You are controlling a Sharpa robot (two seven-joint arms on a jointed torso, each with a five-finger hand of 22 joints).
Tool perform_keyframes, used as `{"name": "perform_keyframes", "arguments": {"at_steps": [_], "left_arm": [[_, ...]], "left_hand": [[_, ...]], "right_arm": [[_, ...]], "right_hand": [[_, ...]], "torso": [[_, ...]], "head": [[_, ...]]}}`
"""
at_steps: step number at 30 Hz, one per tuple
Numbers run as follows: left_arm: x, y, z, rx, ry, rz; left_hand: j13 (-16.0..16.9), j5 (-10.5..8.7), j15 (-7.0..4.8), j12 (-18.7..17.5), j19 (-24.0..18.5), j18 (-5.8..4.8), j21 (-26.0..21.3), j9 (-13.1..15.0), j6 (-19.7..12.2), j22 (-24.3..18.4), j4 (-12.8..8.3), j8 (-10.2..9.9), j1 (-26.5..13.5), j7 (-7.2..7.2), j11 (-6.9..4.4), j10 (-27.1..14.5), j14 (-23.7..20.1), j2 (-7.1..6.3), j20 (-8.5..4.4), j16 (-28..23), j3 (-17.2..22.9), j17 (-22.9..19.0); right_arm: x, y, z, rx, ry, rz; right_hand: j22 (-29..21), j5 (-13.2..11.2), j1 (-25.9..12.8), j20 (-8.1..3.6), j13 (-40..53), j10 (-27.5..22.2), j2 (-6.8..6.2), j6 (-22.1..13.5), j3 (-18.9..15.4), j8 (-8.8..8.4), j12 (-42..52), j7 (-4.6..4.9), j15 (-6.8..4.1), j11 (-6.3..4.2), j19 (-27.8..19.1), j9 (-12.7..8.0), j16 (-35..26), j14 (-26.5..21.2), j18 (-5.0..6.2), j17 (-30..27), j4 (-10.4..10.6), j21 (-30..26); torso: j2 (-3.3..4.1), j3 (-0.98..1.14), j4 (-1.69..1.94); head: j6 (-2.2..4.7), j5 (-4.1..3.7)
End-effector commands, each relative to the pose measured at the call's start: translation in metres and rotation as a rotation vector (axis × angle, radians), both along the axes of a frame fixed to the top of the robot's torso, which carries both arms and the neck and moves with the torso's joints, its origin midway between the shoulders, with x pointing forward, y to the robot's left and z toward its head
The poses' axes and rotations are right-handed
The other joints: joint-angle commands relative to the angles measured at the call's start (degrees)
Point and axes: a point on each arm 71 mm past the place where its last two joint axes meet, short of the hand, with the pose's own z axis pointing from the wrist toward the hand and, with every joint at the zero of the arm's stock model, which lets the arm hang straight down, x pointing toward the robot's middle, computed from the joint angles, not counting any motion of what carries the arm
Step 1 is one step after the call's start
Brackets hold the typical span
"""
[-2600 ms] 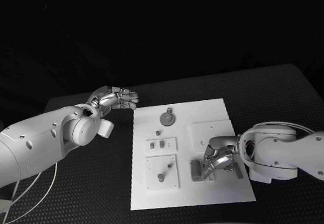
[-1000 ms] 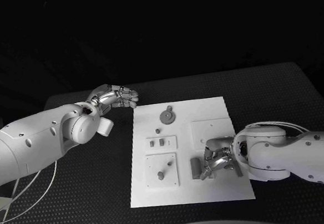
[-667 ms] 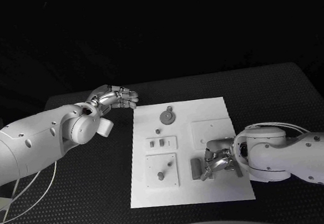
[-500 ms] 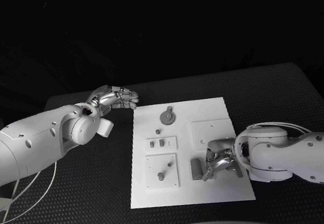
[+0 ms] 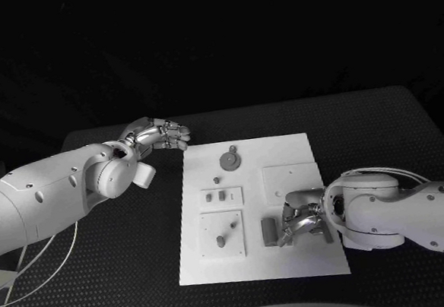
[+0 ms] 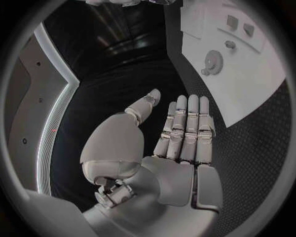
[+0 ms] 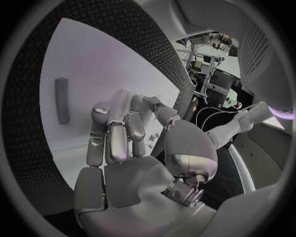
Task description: Assemble the parts on the task board
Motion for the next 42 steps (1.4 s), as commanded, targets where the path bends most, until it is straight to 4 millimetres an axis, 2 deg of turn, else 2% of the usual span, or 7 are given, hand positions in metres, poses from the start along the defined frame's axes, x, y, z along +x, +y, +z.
{"name": "perform_keyframes", "arguments": {"at_steps": [1, 13, 28, 37, 42], "left_arm": [[-0.001, -0.002, 0.001, -0.006, -0.001, -0.018], [-0.001, -0.002, 0.001, -0.007, 0.000, -0.020], [-0.001, -0.002, 0.000, -0.006, 0.001, -0.021], [0.000, -0.001, 0.000, -0.006, -0.001, -0.018], [0.000, -0.001, 0.001, -0.006, -0.004, -0.016]], "left_hand": [[-0.03, -0.07, 0.17, 0.32, -0.31, 1.05, 0.22, -0.06, 0.07, -0.07, 0.07, 0.17, -0.48, -0.20, -0.06, 0.24, -0.13, -0.02, 0.08, -0.39, -0.22, 0.06], [-0.04, -0.06, 0.18, 0.31, -0.31, 1.05, 0.22, -0.07, 0.07, -0.08, 0.07, 0.18, -0.50, -0.20, -0.06, 0.26, -0.12, 0.00, 0.09, -0.44, -0.24, 0.13], [-0.05, -0.07, 0.18, 0.30, -0.32, 1.05, 0.23, -0.08, 0.07, -0.08, 0.08, 0.19, -0.55, -0.20, -0.06, 0.27, -0.12, 0.02, 0.10, -0.49, -0.27, 0.20], [-0.05, -0.07, 0.19, 0.29, -0.32, 1.04, 0.23, -0.08, 0.07, -0.09, 0.11, 0.19, -0.61, -0.19, -0.05, 0.28, -0.12, 0.02, 0.11, -0.52, -0.30, 0.25], [-0.05, -0.07, 0.19, 0.28, -0.33, 1.04, 0.23, -0.09, 0.07, -0.09, 0.12, 0.20, -0.64, -0.19, -0.05, 0.28, -0.12, 0.01, 0.11, -0.54, -0.31, 0.28]], "right_arm": [[0.000, 0.002, 0.001, 0.010, -0.010, 0.010], [0.003, 0.009, 0.001, -0.017, -0.050, 0.035], [0.007, 0.007, 0.002, -0.042, -0.106, 0.036], [0.007, -0.005, 0.008, 0.028, -0.079, -0.015], [0.024, -0.020, 0.023, 0.057, -0.082, -0.068]], "right_hand": [[0.66, 0.21, -0.23, 0.11, 0.04, 0.31, -0.54, 0.25, 0.06, -0.17, 0.09, -0.01, -0.28, 0.02, 0.35, -0.08, -0.10, 0.29, 1.42, -0.01, 0.46, -0.26], [0.63, 0.21, -0.46, 0.09, 0.10, 0.32, -0.56, 0.27, 0.28, -0.22, 0.07, -0.01, -0.30, 0.02, 0.41, -0.10, -0.12, 0.27, 1.42, -0.07, 0.99, -0.34], [0.69, 0.20, -0.14, 0.04, 0.21, 0.37, 0.50, 0.34, 0.46, -0.23, 0.07, -0.02, -0.31, 0.02, 0.46, -0.09, -0.11, 0.33, 1.42, 0.07, 0.79, -0.36], [0.72, 0.20, -0.59, 0.07, -0.09, 0.17, -0.69, 0.18, 0.19, -0.36, -0.47, 0.05, -0.30, 0.08, 0.48, -0.11, -0.08, 0.44, 1.42, 0.32, 0.87, -0.39], [0.71, 0.20, -0.62, 0.02, -0.44, -0.04, -1.28, -0.23, 0.47, -0.54, -1.04, 0.21, -0.29, 0.26, 0.50, -0.07, -0.13, 0.32, 1.42, 0.06, 1.33, -0.46]], "torso": [[0.01, 0.00, -0.13], [-0.03, -0.05, -0.05], [-0.02, -0.05, -0.02], [-0.05, 0.03, -0.07], [-0.11, -0.04, -0.24]], "head": [[-0.08, 0.08], [-0.20, -0.04], [-0.21, -0.12], [-0.06, -0.06], [0.21, -0.18]]}}
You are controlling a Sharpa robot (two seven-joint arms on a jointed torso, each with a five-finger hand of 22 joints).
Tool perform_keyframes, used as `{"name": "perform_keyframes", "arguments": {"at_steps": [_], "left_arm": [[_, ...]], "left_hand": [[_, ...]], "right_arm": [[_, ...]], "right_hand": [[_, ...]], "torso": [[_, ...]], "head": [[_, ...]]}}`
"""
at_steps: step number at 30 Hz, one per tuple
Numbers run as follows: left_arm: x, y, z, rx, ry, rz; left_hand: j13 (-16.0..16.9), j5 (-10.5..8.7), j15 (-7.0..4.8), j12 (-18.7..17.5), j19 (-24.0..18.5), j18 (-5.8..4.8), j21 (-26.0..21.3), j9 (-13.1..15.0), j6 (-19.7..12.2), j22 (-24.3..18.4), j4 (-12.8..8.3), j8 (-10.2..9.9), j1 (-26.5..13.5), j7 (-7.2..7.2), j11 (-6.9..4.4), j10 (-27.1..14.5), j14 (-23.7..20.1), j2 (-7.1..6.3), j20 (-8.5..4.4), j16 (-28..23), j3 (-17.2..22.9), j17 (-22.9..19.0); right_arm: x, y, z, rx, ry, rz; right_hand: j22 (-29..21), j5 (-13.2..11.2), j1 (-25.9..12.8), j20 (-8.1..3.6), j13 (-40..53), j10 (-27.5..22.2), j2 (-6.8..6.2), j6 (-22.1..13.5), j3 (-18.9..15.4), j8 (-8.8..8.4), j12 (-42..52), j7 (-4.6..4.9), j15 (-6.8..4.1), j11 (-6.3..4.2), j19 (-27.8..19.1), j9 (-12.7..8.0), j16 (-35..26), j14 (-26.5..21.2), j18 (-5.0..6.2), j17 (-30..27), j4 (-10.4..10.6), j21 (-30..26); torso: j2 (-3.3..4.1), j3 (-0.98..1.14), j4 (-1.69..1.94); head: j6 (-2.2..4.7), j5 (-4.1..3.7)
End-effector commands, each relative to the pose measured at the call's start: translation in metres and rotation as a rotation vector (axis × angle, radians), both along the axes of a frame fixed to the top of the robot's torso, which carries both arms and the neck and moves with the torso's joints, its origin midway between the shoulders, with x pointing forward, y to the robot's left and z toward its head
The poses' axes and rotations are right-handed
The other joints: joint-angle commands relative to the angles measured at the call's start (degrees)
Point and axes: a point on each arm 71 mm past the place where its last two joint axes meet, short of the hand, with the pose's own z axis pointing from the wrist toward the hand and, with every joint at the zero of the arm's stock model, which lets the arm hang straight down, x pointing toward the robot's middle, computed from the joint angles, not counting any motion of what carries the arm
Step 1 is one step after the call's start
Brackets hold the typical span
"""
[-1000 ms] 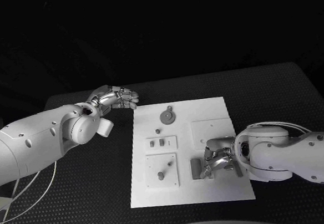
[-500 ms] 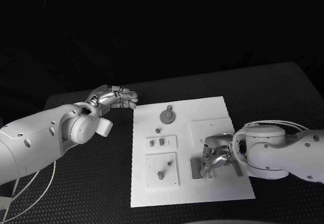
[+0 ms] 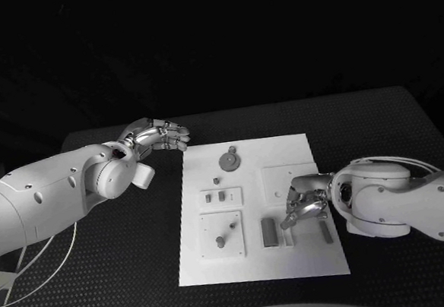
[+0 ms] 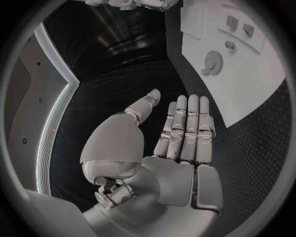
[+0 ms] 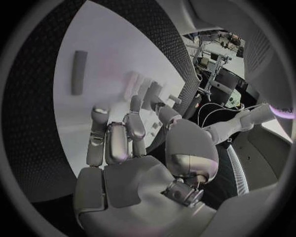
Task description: Assemble the parts on the task board
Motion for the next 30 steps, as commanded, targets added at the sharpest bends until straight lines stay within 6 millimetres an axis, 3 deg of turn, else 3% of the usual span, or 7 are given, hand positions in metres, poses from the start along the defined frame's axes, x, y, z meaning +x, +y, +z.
{"name": "perform_keyframes", "arguments": {"at_steps": [1, 6, 9, 14, 21, 30], "left_arm": [[0.000, -0.002, 0.001, -0.007, -0.007, -0.014], [0.000, -0.005, 0.001, -0.008, -0.008, -0.018], [0.000, -0.004, 0.001, -0.008, -0.007, -0.018], [0.000, -0.004, 0.001, -0.009, -0.008, -0.018], [0.001, -0.004, 0.001, -0.008, -0.013, -0.013], [0.001, -0.005, 0.000, -0.008, -0.010, -0.018]], "left_hand": [[-0.06, -0.07, 0.20, 0.28, -0.33, 1.04, 0.23, -0.09, 0.07, -0.05, 0.12, 0.20, -0.64, -0.19, -0.06, 0.29, -0.13, 0.01, 0.11, -0.33, -0.32, 0.07], [-0.06, -0.07, 0.20, 0.29, -0.33, 1.04, 0.23, -0.09, 0.09, -0.05, 0.13, 0.21, -0.67, -0.20, -0.06, 0.31, -0.13, -0.01, 0.11, -0.35, -0.34, 0.10], [-0.06, -0.07, 0.20, 0.29, -0.33, 1.04, 0.24, -0.09, 0.10, -0.05, 0.14, 0.21, -0.69, -0.20, -0.07, 0.32, -0.12, -0.01, 0.11, -0.36, -0.34, 0.12], [-0.05, -0.07, 0.20, 0.30, -0.33, 1.04, 0.24, -0.09, 0.13, -0.05, 0.16, 0.24, -0.72, -0.21, -0.08, 0.36, -0.12, -0.01, 0.12, -0.38, -0.36, 0.16], [-0.07, -0.11, 0.20, 0.26, -0.35, 1.04, 0.24, -0.15, -0.05, -0.06, 0.22, 0.14, -0.91, -0.15, -0.07, 0.35, -0.11, -0.17, 0.13, -0.47, -0.48, 0.28], [-0.08, -0.13, 0.21, 0.25, -0.36, 1.04, 0.24, -0.18, -0.12, -0.07, 0.28, 0.11, -1.03, -0.12, -0.07, 0.35, -0.11, -0.19, 0.13, -0.52, -0.54, 0.36]], "right_arm": [[0.009, -0.007, 0.005, 0.056, 0.030, -0.037], [0.021, -0.039, 0.006, 0.015, 0.050, -0.122], [0.021, -0.049, 0.007, -0.019, 0.043, -0.131], [0.013, -0.053, 0.008, -0.106, 0.011, -0.078], [0.008, -0.064, 0.006, -0.170, 0.015, -0.075], [0.001, -0.071, 0.002, -0.197, 0.023, -0.070]], "right_hand": [[0.67, 0.20, 0.11, -0.10, -0.04, 0.04, -0.70, -0.59, 0.05, -0.37, -0.13, 0.44, -0.28, 0.35, 0.38, -0.02, -0.15, 0.02, 1.42, -0.21, 0.49, -0.29], [0.71, 0.20, 0.44, -0.07, 0.24, 0.14, -0.85, -2.18, 0.38, -1.09, 0.17, 1.04, 0.10, 0.94, 0.25, -0.05, -0.28, -0.15, 1.42, -0.55, 0.76, -0.40], [0.77, 0.20, 0.89, -0.04, 0.22, 0.00, -0.28, -2.33, 0.40, -1.06, 0.05, 1.15, 0.27, 1.07, 0.15, 0.12, -0.33, -0.20, 1.42, -0.63, 0.37, -0.42], [0.86, 0.19, 1.04, 0.13, 0.19, -0.14, 0.83, -1.82, 0.00, -0.48, -0.10, 1.00, 0.38, 0.96, -0.01, 0.79, -0.40, -0.31, 1.42, -0.82, -0.34, -0.43], [0.86, 0.19, 0.35, 0.38, 0.03, -0.33, 0.91, -1.61, -0.46, -0.20, -0.41, 0.92, 0.44, 0.89, -0.24, 1.19, -0.57, -0.49, 1.42, -1.12, -0.31, -0.55], [0.87, 0.20, -0.96, 0.54, 0.57, 0.12, 0.84, -1.17, -0.63, 0.01, 0.35, 0.70, 0.50, 0.68, -0.27, 1.45, -0.57, -0.36, 1.42, -0.89, 0.74, -0.59]], "torso": [[-0.07, -0.05, -0.17], [-0.03, -0.12, -0.10], [-0.02, 0.04, -0.11], [0.01, 0.06, -0.11], [-0.10, 0.02, -0.28], [-0.02, -0.10, -0.06]], "head": [[0.19, -0.19], [0.60, -0.74], [0.59, -0.69], [0.52, -1.14], [0.37, -1.41], [0.55, -1.85]]}}
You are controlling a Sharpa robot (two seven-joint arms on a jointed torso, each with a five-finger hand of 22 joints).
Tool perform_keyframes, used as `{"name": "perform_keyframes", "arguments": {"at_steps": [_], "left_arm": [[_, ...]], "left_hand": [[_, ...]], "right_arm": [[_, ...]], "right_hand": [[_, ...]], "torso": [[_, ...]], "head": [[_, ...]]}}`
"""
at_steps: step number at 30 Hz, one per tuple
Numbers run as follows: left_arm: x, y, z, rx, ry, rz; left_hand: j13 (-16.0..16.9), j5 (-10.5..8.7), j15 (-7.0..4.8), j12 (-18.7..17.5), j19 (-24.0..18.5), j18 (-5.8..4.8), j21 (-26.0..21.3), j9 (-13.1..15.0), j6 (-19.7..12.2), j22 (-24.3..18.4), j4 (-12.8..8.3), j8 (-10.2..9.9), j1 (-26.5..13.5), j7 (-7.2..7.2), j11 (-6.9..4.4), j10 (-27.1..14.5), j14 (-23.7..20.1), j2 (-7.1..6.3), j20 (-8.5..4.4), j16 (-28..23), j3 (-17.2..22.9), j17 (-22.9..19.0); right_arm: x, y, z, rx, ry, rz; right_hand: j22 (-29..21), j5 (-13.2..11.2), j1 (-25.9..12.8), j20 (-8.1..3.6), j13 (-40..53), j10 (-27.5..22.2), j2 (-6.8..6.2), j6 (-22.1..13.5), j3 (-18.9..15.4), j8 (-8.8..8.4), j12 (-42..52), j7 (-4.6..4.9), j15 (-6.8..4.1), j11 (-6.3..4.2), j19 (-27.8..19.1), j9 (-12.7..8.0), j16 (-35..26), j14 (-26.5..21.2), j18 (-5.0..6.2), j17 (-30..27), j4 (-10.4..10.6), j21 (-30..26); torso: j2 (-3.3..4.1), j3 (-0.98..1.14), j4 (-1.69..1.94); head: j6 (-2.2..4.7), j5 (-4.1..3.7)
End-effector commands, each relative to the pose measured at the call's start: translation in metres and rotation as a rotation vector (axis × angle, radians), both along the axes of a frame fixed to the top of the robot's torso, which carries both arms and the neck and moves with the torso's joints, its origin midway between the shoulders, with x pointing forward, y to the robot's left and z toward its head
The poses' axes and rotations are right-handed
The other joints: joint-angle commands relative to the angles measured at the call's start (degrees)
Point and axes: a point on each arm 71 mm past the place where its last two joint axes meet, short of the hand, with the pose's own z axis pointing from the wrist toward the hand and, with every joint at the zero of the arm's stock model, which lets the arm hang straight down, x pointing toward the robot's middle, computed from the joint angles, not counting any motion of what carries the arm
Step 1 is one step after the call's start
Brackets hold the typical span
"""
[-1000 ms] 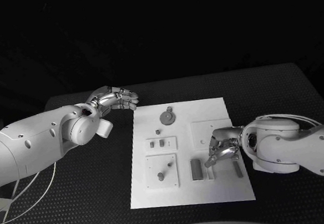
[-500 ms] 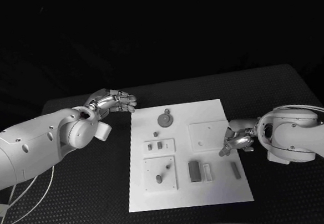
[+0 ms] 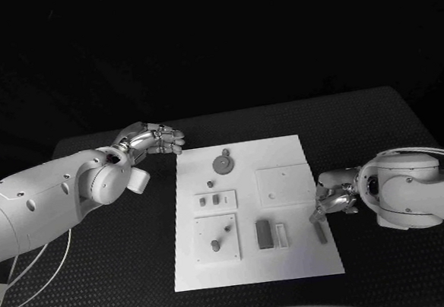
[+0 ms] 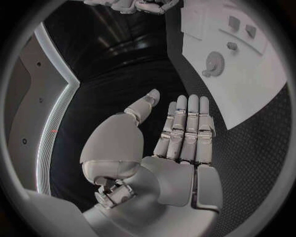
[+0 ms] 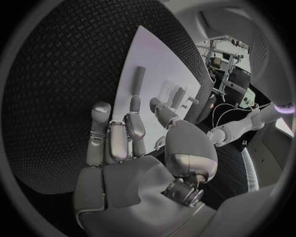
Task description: Assemble the parts on the task board
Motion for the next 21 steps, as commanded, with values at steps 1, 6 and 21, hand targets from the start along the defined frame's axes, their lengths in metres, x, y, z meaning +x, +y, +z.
{"name": "perform_keyframes", "arguments": {"at_steps": [1, 6, 21], "left_arm": [[0.000, -0.002, 0.001, -0.007, -0.008, -0.014], [0.000, -0.001, 0.000, -0.005, -0.006, -0.013], [-0.001, 0.000, 0.000, -0.005, -0.001, -0.017]], "left_hand": [[-0.08, -0.13, 0.21, 0.25, -0.35, 1.04, 0.24, -0.10, -0.12, -0.08, -0.01, 0.11, -0.50, -0.12, -0.07, 0.36, -0.11, -0.09, 0.13, -0.29, -0.23, 0.11], [-0.09, -0.14, 0.21, 0.25, -0.36, 1.04, 0.24, -0.10, -0.12, -0.08, 0.00, 0.12, -0.54, -0.11, -0.07, 0.36, -0.11, -0.10, 0.13, -0.30, -0.25, 0.13], [-0.09, -0.13, 0.21, 0.25, -0.37, 1.04, 0.24, -0.10, -0.09, -0.09, 0.08, 0.14, -0.65, -0.12, -0.08, 0.39, -0.12, -0.09, 0.13, -0.36, -0.30, 0.21]], "right_arm": [[-0.001, -0.004, -0.002, -0.061, 0.002, 0.028], [-0.005, -0.005, -0.007, -0.076, 0.029, 0.039], [-0.018, 0.000, -0.030, -0.075, 0.069, 0.049]], "right_hand": [[0.89, 0.20, -0.66, 0.23, 0.21, 0.20, -0.05, 0.58, 0.06, 0.34, 0.48, 0.00, 0.17, -0.15, 0.04, 0.09, -0.33, -0.15, 1.30, 0.18, 0.47, -0.36], [0.90, 0.19, -1.07, 0.22, 0.38, 0.36, -0.28, 0.76, 0.06, 0.37, 0.71, -0.08, 0.17, -0.24, 0.07, 0.11, -0.30, -0.10, 1.30, 0.27, 0.84, -0.34], [0.92, 0.20, -4.24, 0.10, 0.34, 0.25, -1.61, 0.82, 0.33, 0.09, 0.44, -0.13, 0.10, -0.29, -0.03, 0.06, -0.32, -0.12, 1.30, 0.37, 3.78, -0.43]], "torso": [[0.07, -0.08, 0.15], [0.07, -0.08, 0.13], [0.08, -0.05, 0.17]], "head": [[0.10, -0.23], [0.10, -0.35], [-0.14, -0.43]]}}
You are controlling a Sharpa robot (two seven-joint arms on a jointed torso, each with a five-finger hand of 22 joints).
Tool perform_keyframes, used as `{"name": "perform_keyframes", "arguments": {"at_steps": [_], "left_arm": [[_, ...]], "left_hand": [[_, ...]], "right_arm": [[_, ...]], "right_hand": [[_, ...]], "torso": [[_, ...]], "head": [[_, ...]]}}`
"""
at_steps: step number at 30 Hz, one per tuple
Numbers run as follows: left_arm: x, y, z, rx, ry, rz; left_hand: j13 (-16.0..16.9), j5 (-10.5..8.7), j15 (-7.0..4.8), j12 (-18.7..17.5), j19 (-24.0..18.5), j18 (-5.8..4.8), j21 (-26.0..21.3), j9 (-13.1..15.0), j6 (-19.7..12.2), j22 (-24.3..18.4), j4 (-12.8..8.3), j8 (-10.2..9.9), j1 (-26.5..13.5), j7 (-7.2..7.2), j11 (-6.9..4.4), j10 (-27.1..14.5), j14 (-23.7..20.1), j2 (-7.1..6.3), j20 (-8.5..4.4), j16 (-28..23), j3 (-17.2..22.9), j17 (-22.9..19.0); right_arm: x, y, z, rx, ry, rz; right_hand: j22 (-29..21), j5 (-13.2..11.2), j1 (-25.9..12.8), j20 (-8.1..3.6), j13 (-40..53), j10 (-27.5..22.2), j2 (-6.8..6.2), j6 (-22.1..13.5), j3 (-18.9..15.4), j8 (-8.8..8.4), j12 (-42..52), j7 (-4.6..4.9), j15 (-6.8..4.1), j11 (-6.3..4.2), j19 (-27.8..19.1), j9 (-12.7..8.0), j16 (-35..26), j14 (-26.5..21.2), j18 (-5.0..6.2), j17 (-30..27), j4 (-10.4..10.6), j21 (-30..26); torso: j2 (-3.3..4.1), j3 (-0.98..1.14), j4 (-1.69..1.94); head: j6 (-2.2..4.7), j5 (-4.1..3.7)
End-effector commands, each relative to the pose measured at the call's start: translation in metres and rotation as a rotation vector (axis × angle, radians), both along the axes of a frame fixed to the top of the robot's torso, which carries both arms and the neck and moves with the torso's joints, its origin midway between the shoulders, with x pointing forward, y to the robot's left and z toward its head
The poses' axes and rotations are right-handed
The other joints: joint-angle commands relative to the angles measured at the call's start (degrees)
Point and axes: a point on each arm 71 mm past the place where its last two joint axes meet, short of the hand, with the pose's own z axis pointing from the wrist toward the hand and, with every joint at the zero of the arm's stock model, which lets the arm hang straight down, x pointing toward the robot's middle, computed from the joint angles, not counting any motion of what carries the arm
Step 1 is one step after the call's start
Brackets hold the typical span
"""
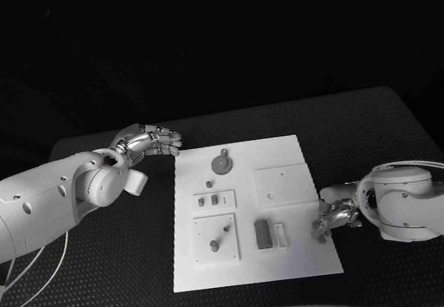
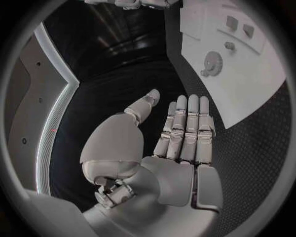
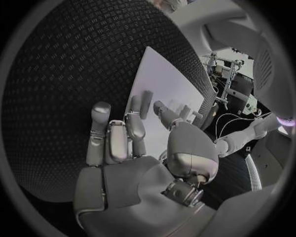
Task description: Assemble the parts on the task board
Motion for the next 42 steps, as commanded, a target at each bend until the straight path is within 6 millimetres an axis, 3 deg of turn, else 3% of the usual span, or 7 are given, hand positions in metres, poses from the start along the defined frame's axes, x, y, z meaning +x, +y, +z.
{"name": "perform_keyframes", "arguments": {"at_steps": [1, 8, 16, 20, 26, 38, 42], "left_arm": [[0.000, -0.002, 0.001, -0.008, -0.004, -0.018], [-0.001, -0.001, 0.001, -0.007, -0.003, -0.018], [-0.001, 0.000, 0.000, -0.007, -0.001, -0.017], [-0.001, 0.001, 0.000, -0.006, 0.002, -0.017], [-0.001, 0.001, 0.000, -0.006, 0.003, -0.018], [-0.001, 0.000, 0.000, -0.006, 0.004, -0.019], [-0.001, 0.000, 0.000, -0.005, 0.005, -0.019]], "left_hand": [[-0.09, -0.14, 0.21, 0.25, -0.37, 1.04, 0.24, -0.06, -0.09, -0.10, 0.08, 0.14, -0.66, -0.12, -0.08, 0.39, -0.12, -0.09, 0.13, -0.35, -0.30, 0.11], [-0.10, -0.13, 0.21, 0.24, -0.38, 1.05, 0.24, -0.06, -0.09, -0.10, 0.11, 0.14, -0.69, -0.12, -0.08, 0.39, -0.12, -0.07, 0.13, -0.37, -0.31, 0.14], [-0.10, -0.13, 0.21, 0.23, -0.38, 1.05, 0.24, -0.07, -0.11, -0.11, 0.13, 0.14, -0.73, -0.12, -0.08, 0.39, -0.12, -0.05, 0.13, -0.40, -0.33, 0.18], [-0.11, -0.13, 0.21, 0.23, -0.39, 1.05, 0.24, -0.08, -0.11, -0.11, 0.15, 0.14, -0.75, -0.12, -0.08, 0.38, -0.12, -0.04, 0.13, -0.42, -0.33, 0.20], [-0.11, -0.13, 0.21, 0.21, -0.39, 1.05, 0.24, -0.08, -0.13, -0.11, 0.16, 0.13, -0.77, -0.11, -0.08, 0.37, -0.12, -0.03, 0.13, -0.44, -0.34, 0.22], [-0.14, -0.13, 0.22, 0.18, -0.41, 1.05, 0.24, -0.12, -0.22, -0.12, 0.30, 0.10, -0.93, -0.08, -0.05, 0.33, -0.12, 0.01, 0.15, -0.51, -0.38, 0.33], [-0.14, -0.13, 0.23, 0.17, -0.41, 1.05, 0.24, -0.13, -0.23, -0.13, 0.34, 0.09, -0.98, -0.07, -0.05, 0.33, -0.12, 0.03, 0.15, -0.53, -0.39, 0.36]], "right_arm": [[-0.002, 0.003, -0.004, -0.020, 0.000, 0.022], [-0.002, 0.006, -0.012, -0.050, -0.016, 0.049], [-0.003, 0.012, -0.015, -0.074, -0.050, 0.084], [-0.002, 0.014, -0.015, -0.085, -0.067, 0.102], [-0.003, 0.017, -0.014, -0.090, -0.073, 0.115], [-0.004, 0.018, -0.015, 0.000, -0.038, 0.042], [-0.003, 0.017, -0.015, 0.046, -0.022, -0.006]], "right_hand": [[0.93, 0.20, -0.46, -0.01, 0.03, 0.02, -0.14, 0.19, 0.05, -0.25, -0.05, 0.00, 0.00, -0.07, -0.11, 0.00, -0.32, -0.21, 1.15, 0.11, 0.51, -0.21], [1.00, 0.21, 0.67, -0.22, -0.13, -0.08, -0.52, 0.12, 0.75, -0.32, -0.35, 0.02, -0.08, -0.05, -0.10, 0.06, -0.35, -0.30, 1.15, -0.05, -0.30, -0.11], [1.07, 0.20, 5.35, -0.20, -1.01, -0.77, 2.63, -0.69, 1.06, -0.79, -1.83, 0.33, -0.02, 0.24, -0.43, 0.15, -0.57, -0.69, 1.15, -0.69, -6.29, 0.05], [1.14, 0.21, 10.99, -0.11, -1.49, -1.64, 2.21, -3.01, 1.17, -2.12, -2.79, 1.19, 0.42, 1.06, -1.17, -0.36, -0.82, -1.45, 1.15, -1.57, -6.51, 0.01], [1.15, 0.21, 16.90, 0.47, -1.82, -2.47, 3.37, -4.52, 0.17, -3.14, -3.49, 1.99, 1.30, 1.90, -2.22, -1.03, -0.99, -2.30, 1.15, -2.19, -6.57, 0.06], [1.05, 0.20, 15.78, 1.10, -1.99, -2.77, 7.61, -4.67, -1.45, -3.41, -3.75, 2.19, 1.63, 2.10, -2.60, -1.43, -1.04, -2.43, 1.15, -2.25, -6.48, 0.20], [1.06, 0.21, 15.62, 1.07, -1.80, -2.54, 8.22, -4.52, -1.52, -3.34, -3.41, 2.12, 1.61, 2.02, -2.54, -1.44, -0.94, -2.19, 1.15, -1.90, -6.51, 0.27]], "torso": [[0.03, 0.05, 0.06], [0.05, 0.06, 0.08], [0.03, 0.07, 0.02], [0.04, 0.08, 0.05], [0.00, 0.05, 0.01], [0.02, 0.05, 0.09], [0.02, 0.04, 0.10]], "head": [[-0.15, 0.08], [-0.27, 0.10], [-0.47, 0.28], [-0.59, 0.28], [-0.69, 0.32], [-0.77, 0.30], [-0.77, 0.31]]}}
